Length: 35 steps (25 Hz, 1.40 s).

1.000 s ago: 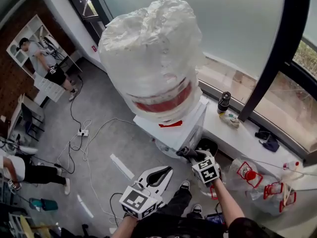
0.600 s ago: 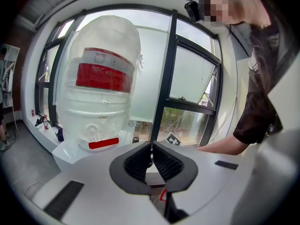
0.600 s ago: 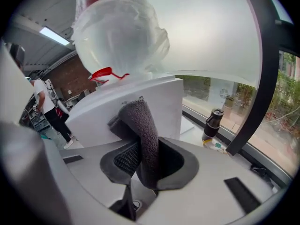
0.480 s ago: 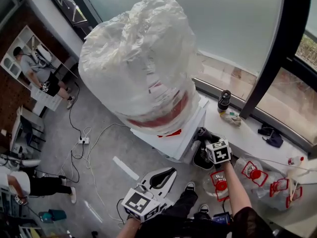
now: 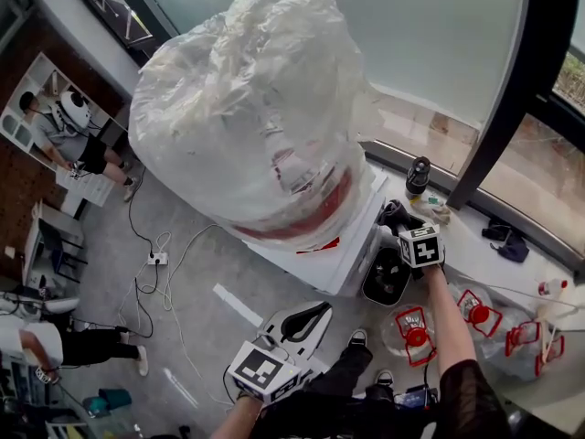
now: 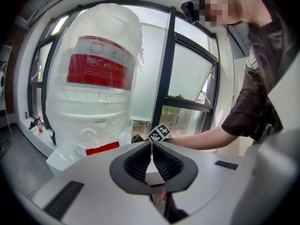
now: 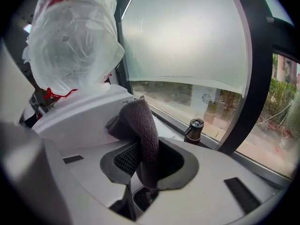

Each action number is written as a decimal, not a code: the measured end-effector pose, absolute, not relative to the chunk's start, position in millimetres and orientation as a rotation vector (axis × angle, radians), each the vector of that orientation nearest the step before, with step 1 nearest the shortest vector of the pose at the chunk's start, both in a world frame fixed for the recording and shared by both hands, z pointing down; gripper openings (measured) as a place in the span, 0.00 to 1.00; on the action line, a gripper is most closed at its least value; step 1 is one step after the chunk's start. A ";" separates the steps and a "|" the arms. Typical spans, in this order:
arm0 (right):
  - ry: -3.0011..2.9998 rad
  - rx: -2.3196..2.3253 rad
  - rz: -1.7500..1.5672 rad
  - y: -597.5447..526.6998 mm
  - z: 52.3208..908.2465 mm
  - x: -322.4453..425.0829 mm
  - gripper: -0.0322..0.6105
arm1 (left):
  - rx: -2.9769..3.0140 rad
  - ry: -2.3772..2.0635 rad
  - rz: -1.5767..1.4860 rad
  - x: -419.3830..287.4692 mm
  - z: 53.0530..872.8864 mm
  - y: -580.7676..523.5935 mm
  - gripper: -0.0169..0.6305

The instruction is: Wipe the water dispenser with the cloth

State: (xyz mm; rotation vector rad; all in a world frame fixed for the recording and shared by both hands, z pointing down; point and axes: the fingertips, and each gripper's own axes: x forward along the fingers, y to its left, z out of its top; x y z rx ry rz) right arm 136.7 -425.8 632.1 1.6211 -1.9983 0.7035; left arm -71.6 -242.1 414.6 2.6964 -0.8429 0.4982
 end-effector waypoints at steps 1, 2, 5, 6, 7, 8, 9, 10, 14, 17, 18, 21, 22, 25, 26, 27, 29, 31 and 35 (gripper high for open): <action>-2.000 1.628 0.705 -423.5 632.0 137.9 0.21 | 2.699 -0.843 0.505 -71.8 416.0 -242.7 0.06; -2.004 1.631 0.704 -419.5 631.8 138.2 0.21 | 2.705 -0.834 0.504 -71.2 417.6 -241.7 0.06; -2.031 1.617 0.698 -396.8 632.4 134.6 0.21 | 2.718 -0.814 0.503 -68.4 419.5 -239.9 0.06; -2.041 1.603 0.699 -385.7 634.0 131.9 0.21 | 2.721 -0.811 0.504 -67.1 419.6 -239.7 0.06; -2.053 1.584 0.702 -373.1 636.8 128.1 0.21 | 2.724 -0.808 0.505 -65.8 419.9 -239.3 0.06; -2.067 1.559 0.710 -359.6 640.5 122.7 0.21 | 2.726 -0.806 0.505 -64.5 420.2 -238.9 0.06; -2.083 1.528 0.722 -345.5 645.0 115.4 0.21 | 2.727 -0.805 0.505 -63.3 420.6 -238.3 0.06; -2.101 1.491 0.735 -331.1 650.0 106.2 0.21 | 2.728 -0.804 0.506 -62.5 421.0 -237.5 0.06; -2.185 1.323 0.790 -276.1 669.5 59.0 0.21 | 2.729 -0.788 0.531 -58.5 424.0 -230.7 0.06; -2.238 1.171 0.789 -249.8 685.8 30.3 0.21 | 2.733 -0.788 0.538 -48.3 429.0 -227.6 0.06; -2.252 1.133 0.784 -244.5 690.5 21.5 0.21 | 2.734 -0.787 0.542 -45.6 431.0 -226.2 0.06; -2.274 1.061 0.788 -233.8 705.1 -4.4 0.21 | 2.731 -0.774 0.568 -40.8 435.9 -220.2 0.06; -2.274 1.052 0.793 -233.4 709.9 -9.9 0.21 | 2.731 -0.768 0.576 -38.6 437.1 -218.7 0.06; -2.275 1.056 0.805 -241.6 721.0 -16.1 0.21 | 2.739 -0.757 0.598 -30.7 442.3 -216.9 0.06; -2.276 1.060 0.804 -246.5 723.8 -16.7 0.21 | 2.742 -0.755 0.608 -28.4 444.7 -216.9 0.06; -2.277 1.063 0.800 -252.1 726.3 -16.8 0.21 | 2.744 -0.753 0.616 -26.4 447.1 -217.1 0.06; -2.278 1.076 0.794 -264.5 730.8 -16.2 0.21 | 2.744 -0.749 0.632 -23.7 452.5 -217.2 0.06; -2.276 1.099 0.795 -276.8 734.9 -13.0 0.21 | 2.738 -0.744 0.646 -21.8 459.0 -216.3 0.06; -2.251 1.174 0.806 -300.1 744.8 6.9 0.21 | 2.746 -0.705 0.648 -13.3 468.8 -212.6 0.06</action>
